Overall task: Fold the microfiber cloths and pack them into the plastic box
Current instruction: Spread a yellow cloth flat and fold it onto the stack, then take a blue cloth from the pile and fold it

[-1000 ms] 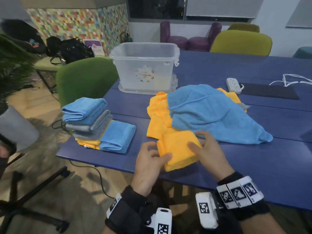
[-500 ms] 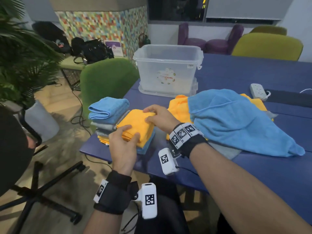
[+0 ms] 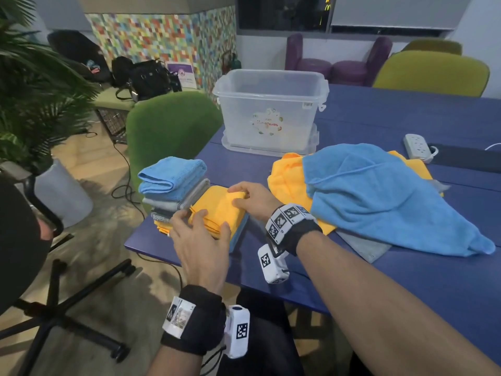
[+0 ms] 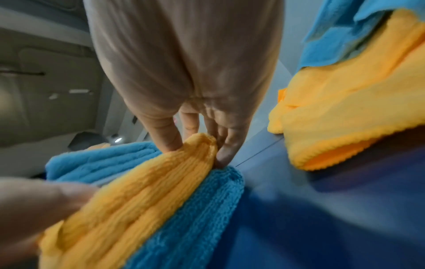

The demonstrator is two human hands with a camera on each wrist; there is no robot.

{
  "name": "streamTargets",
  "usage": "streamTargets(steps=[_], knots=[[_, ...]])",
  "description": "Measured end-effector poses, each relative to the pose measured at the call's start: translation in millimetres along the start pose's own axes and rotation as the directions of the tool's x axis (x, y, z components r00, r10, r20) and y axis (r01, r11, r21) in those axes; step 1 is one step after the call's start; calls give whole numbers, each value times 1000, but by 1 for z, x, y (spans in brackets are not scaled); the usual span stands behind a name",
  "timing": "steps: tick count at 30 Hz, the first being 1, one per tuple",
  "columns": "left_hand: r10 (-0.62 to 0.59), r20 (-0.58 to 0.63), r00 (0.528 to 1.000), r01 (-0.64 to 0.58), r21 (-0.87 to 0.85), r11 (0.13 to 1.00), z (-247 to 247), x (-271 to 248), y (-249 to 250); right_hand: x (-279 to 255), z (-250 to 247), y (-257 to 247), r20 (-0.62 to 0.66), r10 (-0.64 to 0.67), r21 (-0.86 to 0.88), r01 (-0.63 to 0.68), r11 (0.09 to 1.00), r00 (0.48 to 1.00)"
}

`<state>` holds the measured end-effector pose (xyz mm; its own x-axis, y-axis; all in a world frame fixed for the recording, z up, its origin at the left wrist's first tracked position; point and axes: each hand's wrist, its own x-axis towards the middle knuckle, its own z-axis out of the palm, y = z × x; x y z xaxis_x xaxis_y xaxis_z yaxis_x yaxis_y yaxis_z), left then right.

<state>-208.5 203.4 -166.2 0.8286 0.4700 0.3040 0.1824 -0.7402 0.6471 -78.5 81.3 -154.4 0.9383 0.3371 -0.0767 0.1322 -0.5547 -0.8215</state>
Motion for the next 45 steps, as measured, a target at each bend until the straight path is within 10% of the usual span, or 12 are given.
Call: streamTargets(steps=[8,26,33,38,45], knots=[[384,5,923,-376,207,903,19,-7,-17,-11,1,-2,191,-258,-489,320,811,947],[135,69,988,-148,236,960,26,-18,-22,-17,5,1,360,-165,-517,344,784,918],[128,38,991,-133,256,957,1,-14,8,-34,-39,-7,76,-201,-246,214,945,977],[310,-43,950,-302,134,944,-6,-4,62,-59,-126,25,-238,-75,-437,-38,899,968],[473,434,767,-409,-237,881,43,34,160,-80,-187,72,-304,-48,-592,-149,792,952]])
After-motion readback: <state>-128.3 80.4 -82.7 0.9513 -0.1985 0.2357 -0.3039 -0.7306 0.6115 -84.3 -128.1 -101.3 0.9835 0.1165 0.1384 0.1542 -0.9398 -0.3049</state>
